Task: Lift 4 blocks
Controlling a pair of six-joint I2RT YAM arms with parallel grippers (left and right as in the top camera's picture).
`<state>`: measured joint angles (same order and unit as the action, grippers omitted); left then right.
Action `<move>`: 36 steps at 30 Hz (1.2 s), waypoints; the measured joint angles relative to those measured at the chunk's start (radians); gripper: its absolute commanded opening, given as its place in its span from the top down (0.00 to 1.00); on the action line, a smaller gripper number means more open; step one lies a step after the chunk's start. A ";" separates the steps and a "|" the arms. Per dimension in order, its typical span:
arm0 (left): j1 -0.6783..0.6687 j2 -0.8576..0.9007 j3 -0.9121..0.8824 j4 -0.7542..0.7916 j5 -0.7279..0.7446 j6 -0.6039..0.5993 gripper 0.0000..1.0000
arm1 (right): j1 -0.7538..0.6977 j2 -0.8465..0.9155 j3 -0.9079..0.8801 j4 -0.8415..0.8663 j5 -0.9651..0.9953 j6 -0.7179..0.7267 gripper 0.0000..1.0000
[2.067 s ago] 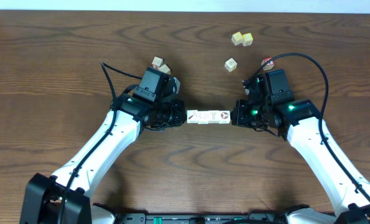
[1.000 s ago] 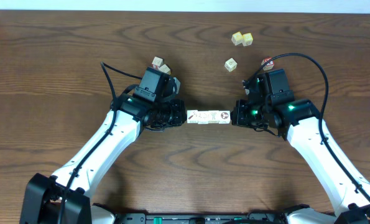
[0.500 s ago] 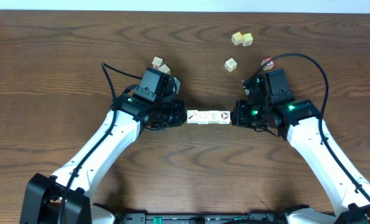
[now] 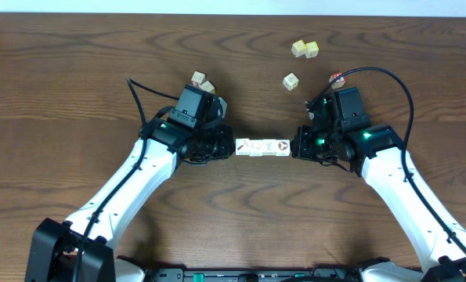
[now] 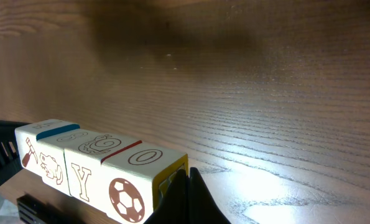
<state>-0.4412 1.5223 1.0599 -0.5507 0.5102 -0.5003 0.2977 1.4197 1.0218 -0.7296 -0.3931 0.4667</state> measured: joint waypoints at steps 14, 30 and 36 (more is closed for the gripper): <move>0.000 0.000 0.000 0.000 0.000 -0.001 0.93 | 0.000 0.000 0.000 0.000 0.000 0.003 0.99; 0.000 0.000 0.000 0.000 0.000 -0.005 0.93 | 0.000 0.000 0.000 0.000 0.000 0.023 0.99; 0.000 0.000 0.000 0.001 0.000 -0.005 0.93 | 0.000 0.000 0.000 0.000 0.000 0.023 0.99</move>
<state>-0.4412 1.5223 1.0599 -0.5499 0.5102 -0.5056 0.2977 1.4197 1.0218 -0.7296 -0.3927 0.4896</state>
